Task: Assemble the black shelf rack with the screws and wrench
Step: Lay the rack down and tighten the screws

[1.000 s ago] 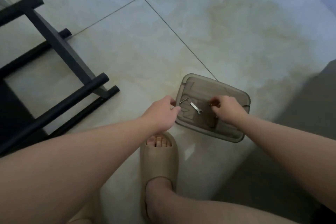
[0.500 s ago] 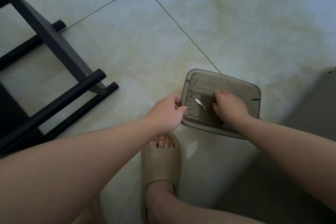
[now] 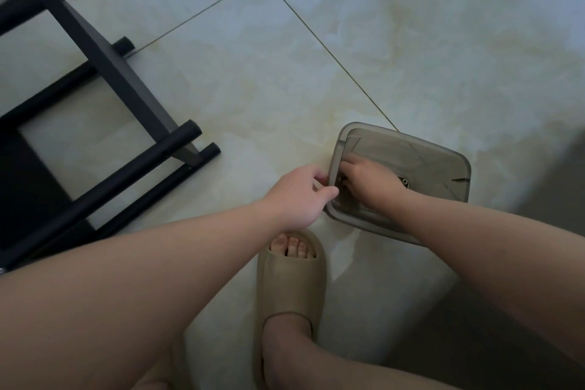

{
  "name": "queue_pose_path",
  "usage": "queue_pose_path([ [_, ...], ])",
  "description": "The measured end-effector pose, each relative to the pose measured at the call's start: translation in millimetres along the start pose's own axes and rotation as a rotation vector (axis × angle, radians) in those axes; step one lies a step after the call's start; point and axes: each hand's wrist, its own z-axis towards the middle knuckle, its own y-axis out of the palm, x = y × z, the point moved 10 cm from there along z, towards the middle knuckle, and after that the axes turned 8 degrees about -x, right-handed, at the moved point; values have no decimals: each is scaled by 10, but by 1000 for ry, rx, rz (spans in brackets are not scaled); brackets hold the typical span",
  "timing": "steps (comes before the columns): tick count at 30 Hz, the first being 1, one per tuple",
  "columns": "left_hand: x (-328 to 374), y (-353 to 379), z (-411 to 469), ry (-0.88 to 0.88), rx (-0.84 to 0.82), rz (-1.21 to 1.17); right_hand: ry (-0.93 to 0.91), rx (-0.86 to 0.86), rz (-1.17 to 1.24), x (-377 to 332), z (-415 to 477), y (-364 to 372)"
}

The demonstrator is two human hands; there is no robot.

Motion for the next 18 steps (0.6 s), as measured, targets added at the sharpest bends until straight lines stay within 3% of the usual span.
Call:
queue_pose_path([
  [5, -59, -281, -329, -119, -35, 212, 119, 60, 281, -23, -268, -405],
  [12, -2, -1166, -1290, -221, 90, 465, -15, 237, 487, -682, -812, -1390],
  [18, -133, -1682, -2001, -224, 209, 533, -131, 258, 643, -1524, -1010, -1832],
])
